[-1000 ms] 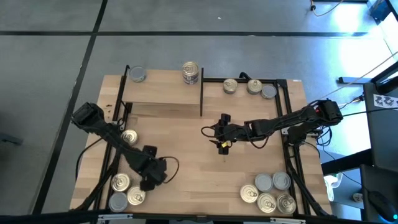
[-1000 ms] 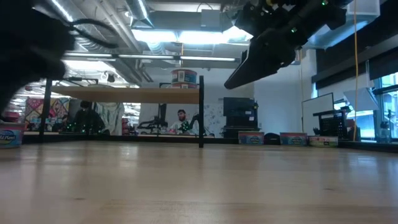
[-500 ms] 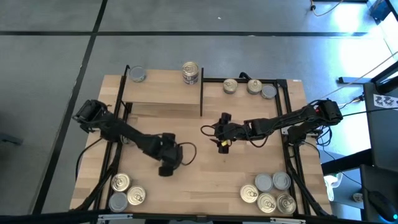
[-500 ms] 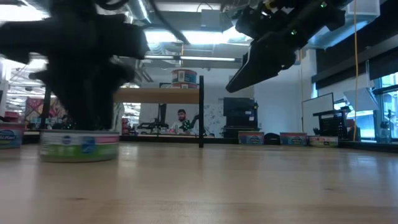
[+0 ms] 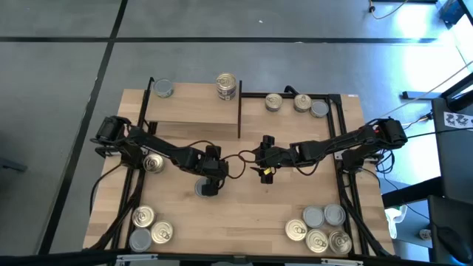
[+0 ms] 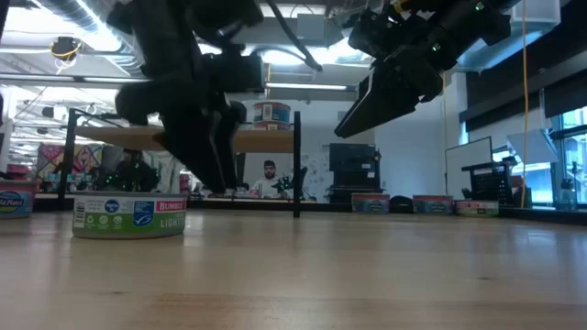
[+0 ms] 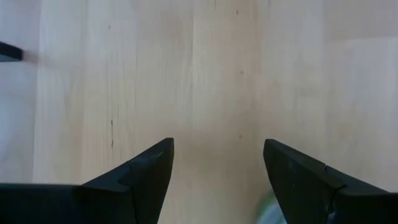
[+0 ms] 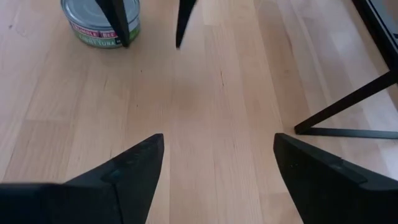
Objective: Stack canned seafood by type on shelf
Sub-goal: Stack the green tuna can on top of the green tuna can on the shelf
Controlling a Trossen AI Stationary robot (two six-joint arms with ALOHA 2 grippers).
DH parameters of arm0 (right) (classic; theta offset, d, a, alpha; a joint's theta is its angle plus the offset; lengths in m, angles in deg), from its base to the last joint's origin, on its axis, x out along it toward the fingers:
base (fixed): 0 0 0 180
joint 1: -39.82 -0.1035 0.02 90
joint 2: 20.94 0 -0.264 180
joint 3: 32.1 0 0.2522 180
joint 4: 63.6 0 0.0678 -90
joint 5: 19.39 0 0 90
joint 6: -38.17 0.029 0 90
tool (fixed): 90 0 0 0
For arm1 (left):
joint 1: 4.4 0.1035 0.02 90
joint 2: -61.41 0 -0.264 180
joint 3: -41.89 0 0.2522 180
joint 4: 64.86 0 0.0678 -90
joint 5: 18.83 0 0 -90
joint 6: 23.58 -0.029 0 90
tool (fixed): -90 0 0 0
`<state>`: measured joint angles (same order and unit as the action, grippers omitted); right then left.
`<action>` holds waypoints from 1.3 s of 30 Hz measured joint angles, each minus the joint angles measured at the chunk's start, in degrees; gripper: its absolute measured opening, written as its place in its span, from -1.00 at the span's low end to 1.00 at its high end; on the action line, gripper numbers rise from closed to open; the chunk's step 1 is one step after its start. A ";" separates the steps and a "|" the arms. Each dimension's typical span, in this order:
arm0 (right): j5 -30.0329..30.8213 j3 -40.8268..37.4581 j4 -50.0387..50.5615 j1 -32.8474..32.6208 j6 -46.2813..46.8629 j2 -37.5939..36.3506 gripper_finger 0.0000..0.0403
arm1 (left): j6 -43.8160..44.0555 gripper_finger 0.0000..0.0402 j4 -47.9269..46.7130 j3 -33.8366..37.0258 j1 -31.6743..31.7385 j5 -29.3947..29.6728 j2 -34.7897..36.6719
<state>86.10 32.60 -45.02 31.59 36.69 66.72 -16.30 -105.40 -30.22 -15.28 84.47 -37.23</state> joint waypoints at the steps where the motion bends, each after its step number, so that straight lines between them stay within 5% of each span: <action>1: 0.00 0.00 0.01 0.00 0.01 0.00 0.52 | -0.77 0.24 0.72 0.00 0.40 -0.03 -0.76; 11: 0.02 -0.02 -0.84 0.00 -0.28 0.00 0.52 | 3.26 0.24 -6.04 -6.01 0.05 -0.05 2.56; 21: -3.69 -0.04 -6.60 0.00 -0.49 0.34 0.52 | 15.55 0.21 -9.46 1.09 -8.97 -0.17 9.58; 31: -10.91 0.00 -18.73 0.00 -0.51 6.85 0.52 | 21.04 -0.46 4.78 13.37 -18.45 4.99 12.86; 39: -14.89 -0.02 -28.97 0.00 -0.52 12.38 0.52 | 24.45 -0.74 19.23 26.04 -22.02 13.33 20.30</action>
<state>71.20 32.58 -73.99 31.59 36.17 79.10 8.15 -86.16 -4.18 -37.30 97.81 -16.93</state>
